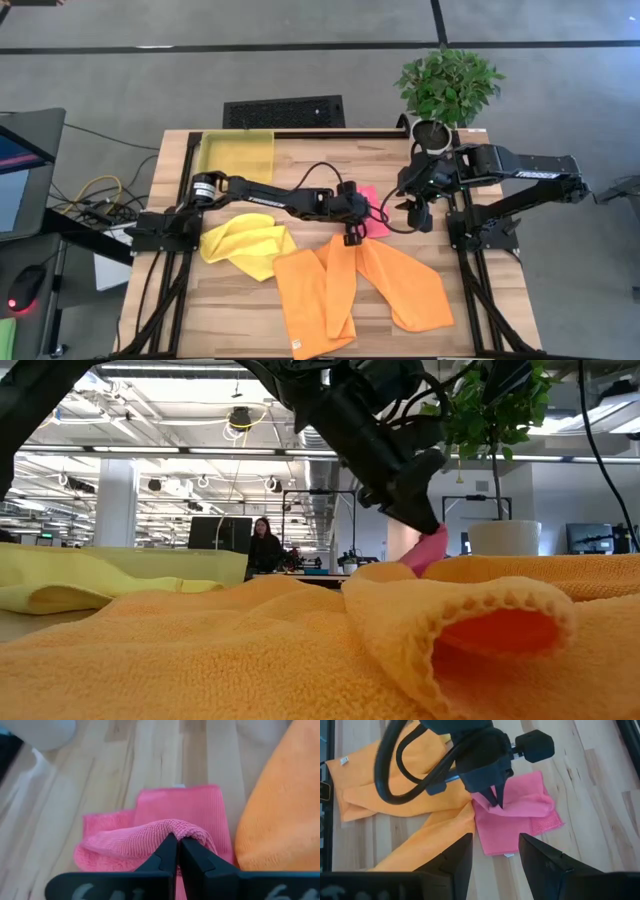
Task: Fold microfiber towels
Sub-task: Fold the pink microfiber cloth, then put the folded pink microfiber cloth into the yellow bin
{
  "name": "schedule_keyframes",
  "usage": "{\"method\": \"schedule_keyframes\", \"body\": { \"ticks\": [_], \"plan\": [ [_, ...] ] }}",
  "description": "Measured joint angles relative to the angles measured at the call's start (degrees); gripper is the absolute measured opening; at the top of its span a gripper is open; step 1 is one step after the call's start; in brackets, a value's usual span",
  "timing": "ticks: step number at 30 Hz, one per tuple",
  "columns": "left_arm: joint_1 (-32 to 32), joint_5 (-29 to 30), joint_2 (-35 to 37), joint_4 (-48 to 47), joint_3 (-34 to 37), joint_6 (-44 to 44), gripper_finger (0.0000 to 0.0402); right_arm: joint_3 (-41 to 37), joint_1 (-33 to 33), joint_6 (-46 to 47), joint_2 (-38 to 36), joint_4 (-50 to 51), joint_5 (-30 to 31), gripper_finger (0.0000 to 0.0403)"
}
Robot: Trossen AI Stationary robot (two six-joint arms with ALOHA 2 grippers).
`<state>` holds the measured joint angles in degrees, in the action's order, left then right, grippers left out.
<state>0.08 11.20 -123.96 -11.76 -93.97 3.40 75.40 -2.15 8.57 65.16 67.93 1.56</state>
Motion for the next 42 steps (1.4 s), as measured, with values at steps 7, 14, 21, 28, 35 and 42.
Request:
{"method": "schedule_keyframes", "body": {
  "ticks": [7, 14, 21, 28, 35, 42],
  "plan": [
    [0.4, -0.2, 0.0, 2.2, 0.0, -3.7, 0.0000, 0.0, 0.0, 0.0, 0.0, -0.1, 0.0, 0.0182],
    [0.4, 0.5, 0.0, 2.4, 0.0, -5.8, 0.0004, 0.0, 0.0, 0.0, 0.0, -0.1, 0.0, 0.0182],
    [0.4, 0.5, 0.0, 2.4, 0.0, -8.7, 0.0078, 0.0, 0.0, 0.0, 0.0, -0.1, 0.0, 0.0182],
    [0.4, 0.6, 0.1, 3.5, 0.0, -9.2, 0.0166, 0.0, 0.0, 0.0, 0.0, -0.1, 0.0, 0.0182],
    [0.7, 0.6, 3.5, 0.5, 0.0, -9.3, 0.0192, 0.0, 0.0, 0.0, 0.0, 0.1, 0.0, 0.0182],
    [3.5, 0.4, 10.8, -13.5, -0.1, -16.4, 0.0192, 0.0, 0.0, 0.0, 0.0, 0.6, 0.0, 0.0182]
  ]
}}
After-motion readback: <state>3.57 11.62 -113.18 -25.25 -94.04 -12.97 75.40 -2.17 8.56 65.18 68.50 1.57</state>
